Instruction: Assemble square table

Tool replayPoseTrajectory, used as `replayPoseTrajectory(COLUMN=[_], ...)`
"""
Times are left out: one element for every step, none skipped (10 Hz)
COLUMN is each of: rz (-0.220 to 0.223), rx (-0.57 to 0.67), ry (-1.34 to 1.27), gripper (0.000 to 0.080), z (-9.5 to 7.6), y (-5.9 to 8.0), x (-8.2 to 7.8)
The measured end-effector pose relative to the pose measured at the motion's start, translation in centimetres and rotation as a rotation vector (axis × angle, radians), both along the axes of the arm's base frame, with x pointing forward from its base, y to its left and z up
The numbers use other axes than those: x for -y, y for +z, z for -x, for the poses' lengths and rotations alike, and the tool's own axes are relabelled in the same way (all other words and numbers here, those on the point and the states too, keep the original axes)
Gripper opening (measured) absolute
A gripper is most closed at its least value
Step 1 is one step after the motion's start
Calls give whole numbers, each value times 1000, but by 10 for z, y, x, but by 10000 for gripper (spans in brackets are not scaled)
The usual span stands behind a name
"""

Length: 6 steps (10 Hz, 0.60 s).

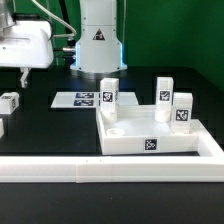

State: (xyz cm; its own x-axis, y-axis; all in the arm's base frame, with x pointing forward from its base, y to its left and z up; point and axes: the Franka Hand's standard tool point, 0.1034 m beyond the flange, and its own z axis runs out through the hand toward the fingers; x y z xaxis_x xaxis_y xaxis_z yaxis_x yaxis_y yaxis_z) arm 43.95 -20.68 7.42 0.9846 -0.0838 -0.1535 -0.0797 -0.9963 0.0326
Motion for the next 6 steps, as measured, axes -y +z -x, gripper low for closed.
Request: replayPoseTrajectory(rz=[9, 12, 13, 11, 11, 10], rx=[-9, -12, -18, -21, -24, -27], ry=[13, 23, 26, 31, 32, 36], gripper=[649, 649, 649, 649, 649, 649], z=[4, 12, 19, 24, 26, 25], y=[-4, -8, -10, -10, -12, -12], x=[1, 7, 12, 16, 19, 17])
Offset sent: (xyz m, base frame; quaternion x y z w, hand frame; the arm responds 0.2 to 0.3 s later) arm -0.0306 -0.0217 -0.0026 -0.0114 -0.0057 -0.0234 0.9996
